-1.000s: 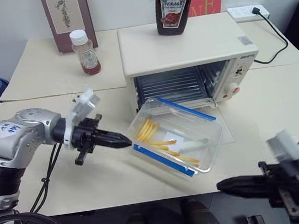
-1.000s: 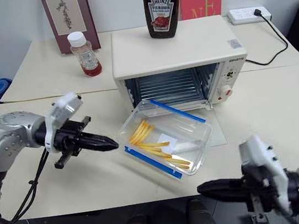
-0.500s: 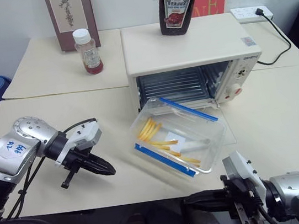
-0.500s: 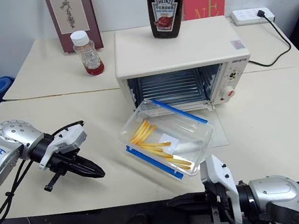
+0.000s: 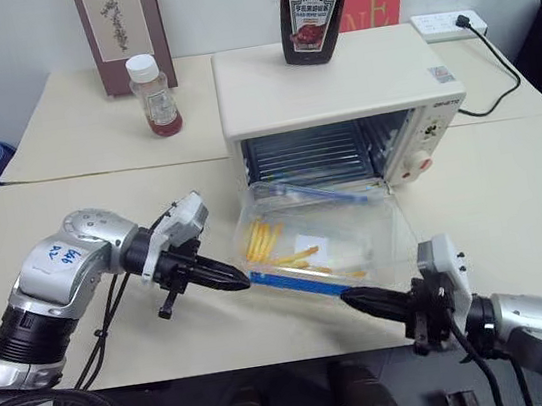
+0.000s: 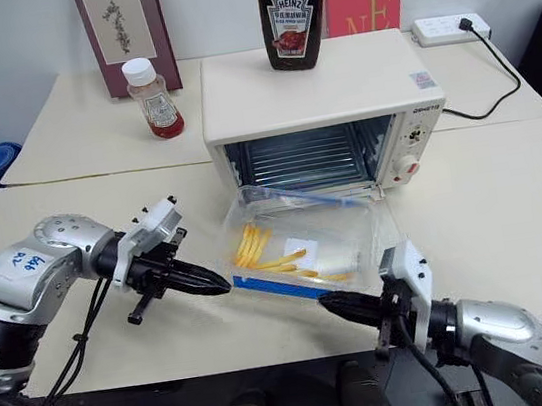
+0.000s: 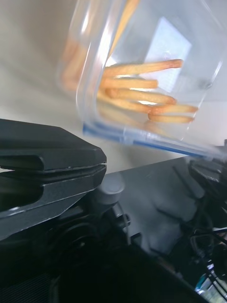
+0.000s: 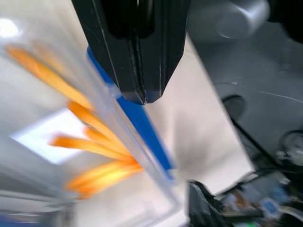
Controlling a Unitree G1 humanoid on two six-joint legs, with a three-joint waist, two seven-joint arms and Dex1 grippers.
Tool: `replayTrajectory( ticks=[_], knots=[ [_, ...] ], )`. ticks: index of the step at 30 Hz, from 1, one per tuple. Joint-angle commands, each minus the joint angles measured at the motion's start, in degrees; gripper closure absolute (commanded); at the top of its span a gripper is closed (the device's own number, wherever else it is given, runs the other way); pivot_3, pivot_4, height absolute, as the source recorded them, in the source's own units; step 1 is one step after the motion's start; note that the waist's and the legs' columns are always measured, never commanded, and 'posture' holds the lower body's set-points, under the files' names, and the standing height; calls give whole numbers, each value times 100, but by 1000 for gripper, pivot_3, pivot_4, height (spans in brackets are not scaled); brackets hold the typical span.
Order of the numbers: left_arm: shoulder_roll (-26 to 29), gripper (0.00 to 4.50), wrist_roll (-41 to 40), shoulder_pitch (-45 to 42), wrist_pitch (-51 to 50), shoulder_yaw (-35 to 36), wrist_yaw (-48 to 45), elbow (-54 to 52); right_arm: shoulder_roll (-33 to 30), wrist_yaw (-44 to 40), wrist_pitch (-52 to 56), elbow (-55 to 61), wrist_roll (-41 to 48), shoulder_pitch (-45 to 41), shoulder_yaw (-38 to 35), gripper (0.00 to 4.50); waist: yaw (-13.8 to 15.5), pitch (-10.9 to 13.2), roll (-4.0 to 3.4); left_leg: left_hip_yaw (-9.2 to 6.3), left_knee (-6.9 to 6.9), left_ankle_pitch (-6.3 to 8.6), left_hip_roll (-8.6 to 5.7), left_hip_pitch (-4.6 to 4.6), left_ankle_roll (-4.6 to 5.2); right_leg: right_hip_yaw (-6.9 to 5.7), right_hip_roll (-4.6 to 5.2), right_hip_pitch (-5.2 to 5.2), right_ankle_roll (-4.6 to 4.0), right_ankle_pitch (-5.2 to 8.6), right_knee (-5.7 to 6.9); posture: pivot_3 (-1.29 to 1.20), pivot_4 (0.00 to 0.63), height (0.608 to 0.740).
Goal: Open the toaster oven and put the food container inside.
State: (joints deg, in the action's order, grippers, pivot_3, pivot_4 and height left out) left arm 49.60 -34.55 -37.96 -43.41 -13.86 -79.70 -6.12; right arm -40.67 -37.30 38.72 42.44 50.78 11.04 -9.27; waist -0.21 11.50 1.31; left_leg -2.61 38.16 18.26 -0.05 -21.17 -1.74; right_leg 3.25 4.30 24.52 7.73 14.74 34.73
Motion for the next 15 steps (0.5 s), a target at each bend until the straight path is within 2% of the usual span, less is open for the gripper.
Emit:
replayTrajectory(
  ticks=[1, 5, 13, 15],
  knots=[
    [-266, 4474, -26, 12, -68, 224, 354, -149, -20, 28, -140, -129, 32, -239, -321, 4464, 2, 0, 0, 0, 0, 0, -1, 0, 0, 1, 1, 0, 0, 0, 2, 0, 150, 740],
    [-337, 4474, -19, 192, -101, 288, 498, -331, -55, -31, -60, -61, 132, -304, -355, 4464, -12, 0, 0, -1, -1, 0, 0, 0, 0, 1, 0, 3, 0, 0, 5, 0, 150, 740],
    [111, 4474, -108, 746, -246, 477, 390, -834, -37, 65, 57, -4, 213, -419, -282, 4464, -4, 0, -1, 0, -2, -1, 3, 4, 0, 2, -1, 4, -2, 1, 8, 0, 150, 740],
    [-222, 4474, -9, 835, -237, 447, 862, -949, -61, 105, 66, -21, 118, -489, -227, 4464, 4, 0, -1, -1, -1, -1, 3, 2, 0, 2, -1, 4, -2, 1, 7, 0, 150, 740]
  ],
)
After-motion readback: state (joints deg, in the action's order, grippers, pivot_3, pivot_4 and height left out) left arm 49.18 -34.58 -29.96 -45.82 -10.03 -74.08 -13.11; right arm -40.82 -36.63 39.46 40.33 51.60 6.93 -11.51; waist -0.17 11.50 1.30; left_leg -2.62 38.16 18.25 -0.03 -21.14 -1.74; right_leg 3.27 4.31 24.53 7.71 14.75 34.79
